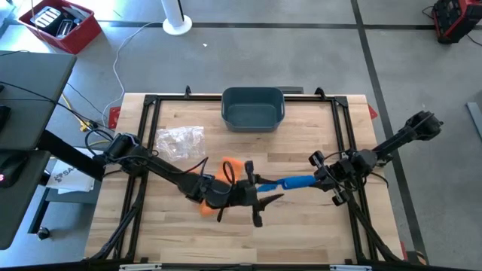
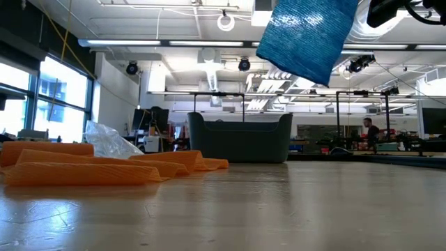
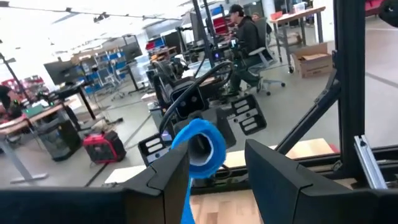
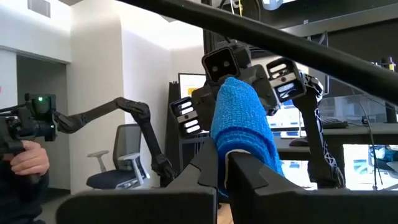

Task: Roll bandage
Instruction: Roll the blue bandage

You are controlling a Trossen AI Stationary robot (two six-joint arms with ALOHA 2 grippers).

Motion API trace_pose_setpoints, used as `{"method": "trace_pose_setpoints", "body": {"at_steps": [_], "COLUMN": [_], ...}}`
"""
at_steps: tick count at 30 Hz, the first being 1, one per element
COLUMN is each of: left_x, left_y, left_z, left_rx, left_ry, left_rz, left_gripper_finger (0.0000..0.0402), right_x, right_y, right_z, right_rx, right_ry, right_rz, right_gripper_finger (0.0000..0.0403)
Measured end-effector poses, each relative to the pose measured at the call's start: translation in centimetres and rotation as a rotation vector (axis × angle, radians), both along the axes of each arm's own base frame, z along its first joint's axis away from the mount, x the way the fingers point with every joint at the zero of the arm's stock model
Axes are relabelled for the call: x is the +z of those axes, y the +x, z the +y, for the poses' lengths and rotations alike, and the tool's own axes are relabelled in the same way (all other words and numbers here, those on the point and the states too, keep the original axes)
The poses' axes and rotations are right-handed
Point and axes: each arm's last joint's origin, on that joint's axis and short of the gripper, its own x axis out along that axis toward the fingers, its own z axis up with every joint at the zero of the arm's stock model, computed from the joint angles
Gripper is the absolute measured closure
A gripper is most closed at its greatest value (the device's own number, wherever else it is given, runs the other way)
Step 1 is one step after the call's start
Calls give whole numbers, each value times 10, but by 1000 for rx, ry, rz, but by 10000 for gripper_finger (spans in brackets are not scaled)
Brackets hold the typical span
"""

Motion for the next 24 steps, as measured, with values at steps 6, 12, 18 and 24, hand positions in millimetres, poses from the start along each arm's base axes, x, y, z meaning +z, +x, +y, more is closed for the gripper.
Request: {"method": "trace_pose_setpoints", "body": {"at_steps": [6, 12, 18, 24], "left_x": [-4, -19, -26, -29], "left_y": [5, 15, 19, 15], "left_z": [9, 5, 2, -4], "left_rx": [-4, -25, 12, 113], "left_ry": [-95, -96, -93, -11], "left_rz": [6, -10, -20, 10], "left_gripper_finger": [251, 261, 267, 268], "right_x": [0, 0, -1, -2], "right_y": [0, 0, 0, 1], "right_z": [0, 0, 1, -1], "right_rx": [1, 9, 8, -41], "right_ry": [0, -5, -5, 11], "right_rz": [0, 1, 10, 34], "right_gripper_finger": [402, 402, 402, 402]}}
